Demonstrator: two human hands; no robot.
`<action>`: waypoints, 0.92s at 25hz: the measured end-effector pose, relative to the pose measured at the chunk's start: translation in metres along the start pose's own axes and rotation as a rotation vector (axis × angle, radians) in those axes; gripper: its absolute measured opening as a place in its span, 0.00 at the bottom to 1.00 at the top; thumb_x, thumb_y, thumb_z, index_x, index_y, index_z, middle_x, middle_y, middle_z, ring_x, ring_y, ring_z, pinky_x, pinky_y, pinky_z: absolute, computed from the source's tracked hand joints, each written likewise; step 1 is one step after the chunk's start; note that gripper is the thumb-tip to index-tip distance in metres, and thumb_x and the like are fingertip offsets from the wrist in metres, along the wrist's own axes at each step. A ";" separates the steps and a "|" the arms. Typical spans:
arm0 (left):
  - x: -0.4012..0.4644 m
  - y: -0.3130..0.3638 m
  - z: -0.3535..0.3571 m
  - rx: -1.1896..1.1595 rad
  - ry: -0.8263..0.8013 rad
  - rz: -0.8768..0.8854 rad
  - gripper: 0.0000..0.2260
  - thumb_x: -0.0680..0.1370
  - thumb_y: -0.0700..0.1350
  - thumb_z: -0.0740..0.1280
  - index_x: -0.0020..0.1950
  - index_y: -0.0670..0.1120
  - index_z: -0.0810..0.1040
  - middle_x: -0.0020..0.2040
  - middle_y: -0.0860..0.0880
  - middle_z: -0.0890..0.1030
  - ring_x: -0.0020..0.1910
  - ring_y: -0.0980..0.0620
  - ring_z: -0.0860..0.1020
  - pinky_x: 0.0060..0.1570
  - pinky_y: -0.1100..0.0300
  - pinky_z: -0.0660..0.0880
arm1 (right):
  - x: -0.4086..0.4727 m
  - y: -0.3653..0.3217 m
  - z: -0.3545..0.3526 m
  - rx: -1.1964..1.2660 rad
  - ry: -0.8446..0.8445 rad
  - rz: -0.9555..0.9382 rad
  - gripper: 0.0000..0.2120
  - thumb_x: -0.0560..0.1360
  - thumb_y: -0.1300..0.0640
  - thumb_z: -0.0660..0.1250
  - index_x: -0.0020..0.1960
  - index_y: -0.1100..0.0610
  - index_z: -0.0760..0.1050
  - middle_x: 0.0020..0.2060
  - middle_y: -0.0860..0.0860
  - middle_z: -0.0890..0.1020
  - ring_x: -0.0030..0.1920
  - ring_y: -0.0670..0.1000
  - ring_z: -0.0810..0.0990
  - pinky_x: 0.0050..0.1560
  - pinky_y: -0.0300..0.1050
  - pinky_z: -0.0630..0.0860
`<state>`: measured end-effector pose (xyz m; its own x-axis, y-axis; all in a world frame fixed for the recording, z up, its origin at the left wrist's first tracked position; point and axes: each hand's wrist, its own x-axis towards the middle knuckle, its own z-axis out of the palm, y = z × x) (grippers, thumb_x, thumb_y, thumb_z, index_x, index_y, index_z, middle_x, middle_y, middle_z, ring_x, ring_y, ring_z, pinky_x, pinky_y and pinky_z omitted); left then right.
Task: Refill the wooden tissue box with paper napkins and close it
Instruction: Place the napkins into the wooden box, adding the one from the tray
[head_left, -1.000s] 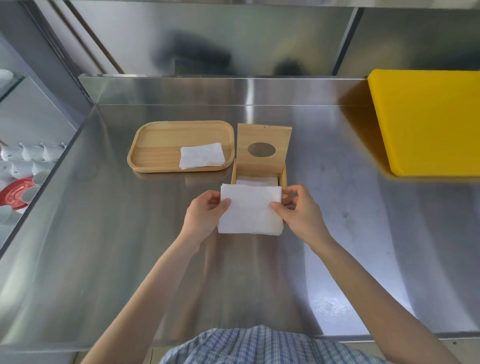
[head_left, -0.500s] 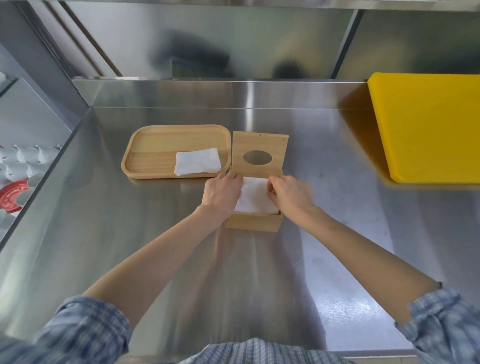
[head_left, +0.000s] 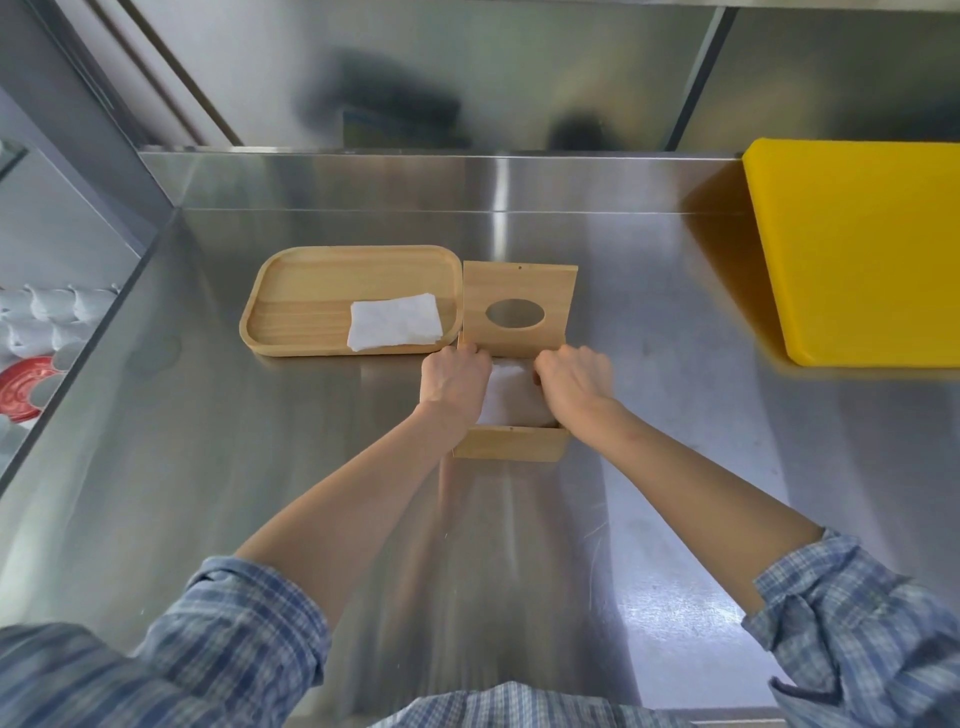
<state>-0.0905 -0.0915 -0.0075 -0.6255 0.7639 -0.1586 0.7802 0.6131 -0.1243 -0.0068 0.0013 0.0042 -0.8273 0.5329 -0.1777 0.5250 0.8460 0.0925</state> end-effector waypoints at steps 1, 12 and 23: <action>-0.001 0.000 0.000 -0.012 0.010 -0.002 0.12 0.78 0.38 0.63 0.61 0.45 0.75 0.60 0.47 0.77 0.58 0.45 0.77 0.40 0.58 0.67 | -0.001 0.000 0.000 -0.002 0.005 0.004 0.14 0.77 0.68 0.58 0.57 0.60 0.78 0.56 0.58 0.81 0.58 0.60 0.78 0.42 0.44 0.64; -0.017 -0.009 -0.019 0.019 0.112 0.194 0.11 0.80 0.43 0.57 0.58 0.45 0.76 0.58 0.47 0.78 0.60 0.47 0.73 0.55 0.56 0.66 | -0.017 0.000 -0.009 0.023 0.137 -0.092 0.11 0.74 0.66 0.64 0.56 0.59 0.75 0.57 0.54 0.75 0.60 0.55 0.73 0.43 0.46 0.65; 0.005 -0.002 -0.010 0.350 -0.410 0.286 0.23 0.82 0.55 0.48 0.72 0.46 0.64 0.73 0.46 0.67 0.75 0.47 0.59 0.73 0.39 0.41 | 0.002 -0.012 -0.003 -0.161 -0.390 -0.077 0.15 0.80 0.55 0.53 0.61 0.53 0.75 0.64 0.51 0.76 0.68 0.52 0.69 0.75 0.57 0.43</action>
<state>-0.0950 -0.0872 0.0016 -0.3937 0.7059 -0.5889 0.9150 0.2392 -0.3250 -0.0154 -0.0074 0.0056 -0.7091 0.4480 -0.5445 0.4013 0.8914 0.2107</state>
